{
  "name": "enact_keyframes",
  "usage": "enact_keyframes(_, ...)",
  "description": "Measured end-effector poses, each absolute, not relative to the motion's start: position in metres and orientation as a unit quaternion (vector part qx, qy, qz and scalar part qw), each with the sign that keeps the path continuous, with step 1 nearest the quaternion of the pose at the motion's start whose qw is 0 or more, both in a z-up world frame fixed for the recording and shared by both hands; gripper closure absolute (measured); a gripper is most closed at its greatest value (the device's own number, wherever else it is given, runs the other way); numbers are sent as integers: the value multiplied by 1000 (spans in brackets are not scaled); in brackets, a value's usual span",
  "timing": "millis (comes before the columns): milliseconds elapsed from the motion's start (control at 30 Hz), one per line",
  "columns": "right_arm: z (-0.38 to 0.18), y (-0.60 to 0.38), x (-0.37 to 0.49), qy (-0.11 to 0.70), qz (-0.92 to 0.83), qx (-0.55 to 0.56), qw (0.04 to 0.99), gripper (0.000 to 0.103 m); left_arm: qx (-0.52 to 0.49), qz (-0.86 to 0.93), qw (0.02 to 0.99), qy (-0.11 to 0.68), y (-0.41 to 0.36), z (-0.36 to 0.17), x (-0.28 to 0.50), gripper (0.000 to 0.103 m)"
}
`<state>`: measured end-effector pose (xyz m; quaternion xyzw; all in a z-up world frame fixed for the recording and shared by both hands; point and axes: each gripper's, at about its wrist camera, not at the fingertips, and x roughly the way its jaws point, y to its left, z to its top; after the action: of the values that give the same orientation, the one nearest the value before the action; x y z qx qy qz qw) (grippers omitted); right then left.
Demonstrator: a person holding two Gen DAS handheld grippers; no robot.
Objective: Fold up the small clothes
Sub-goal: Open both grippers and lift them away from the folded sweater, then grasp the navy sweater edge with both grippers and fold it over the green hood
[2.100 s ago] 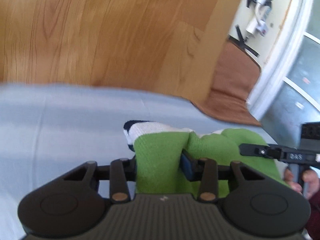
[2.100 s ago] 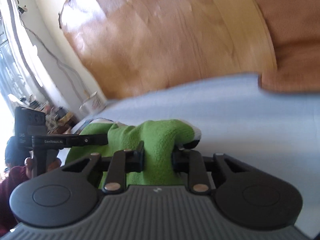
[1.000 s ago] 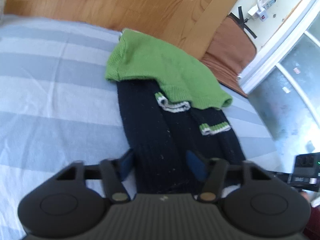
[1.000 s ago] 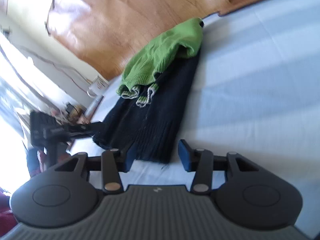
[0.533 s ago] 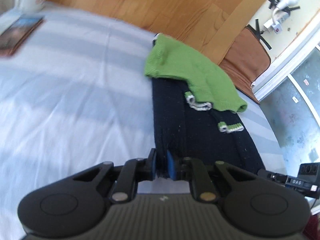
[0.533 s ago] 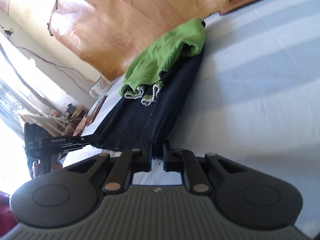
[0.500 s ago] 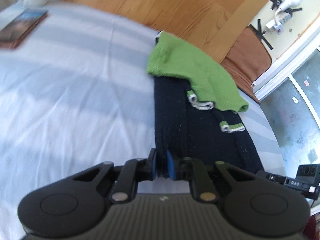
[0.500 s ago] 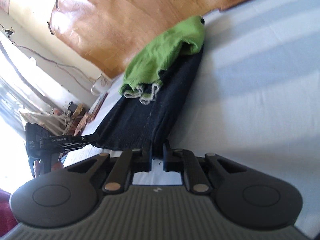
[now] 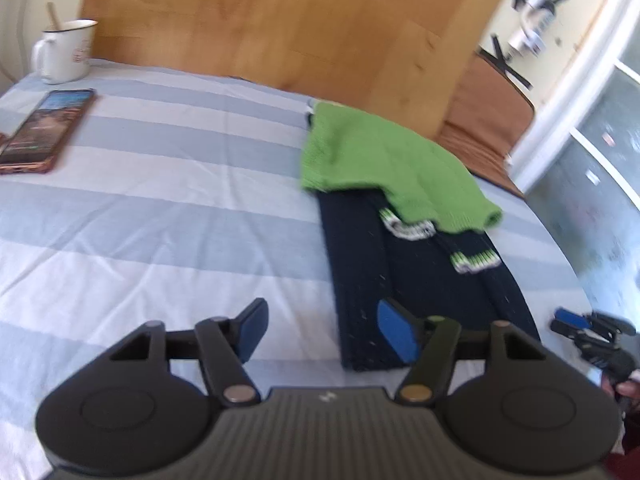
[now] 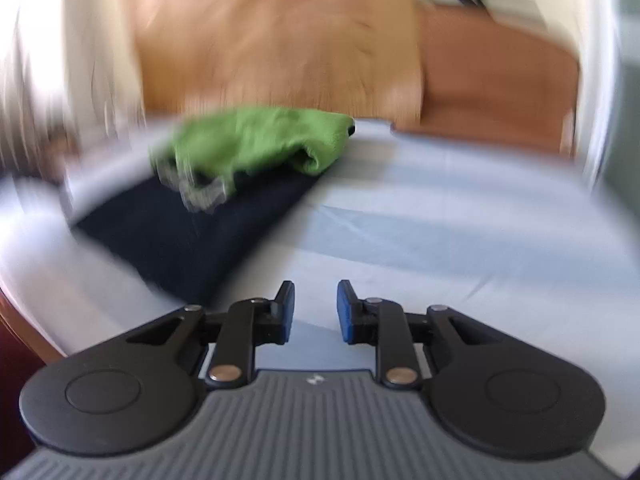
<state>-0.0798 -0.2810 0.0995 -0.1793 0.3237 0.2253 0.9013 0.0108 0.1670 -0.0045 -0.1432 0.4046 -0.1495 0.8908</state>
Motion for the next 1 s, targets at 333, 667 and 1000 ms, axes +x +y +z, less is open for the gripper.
enact_keyframes(333,78,-228,-96,231,328,-365,840,77,-280,-227,808,467,159,-36,37,37)
enact_keyframes(667,79,-200,-92,158,381,-447,794,67,-323,-229,793,463,157,-37,37,90)
enact_keyframes(1000,150,-215,-20,192,365,-237,880,89,-356,-229,824,378,172,17,57,90)
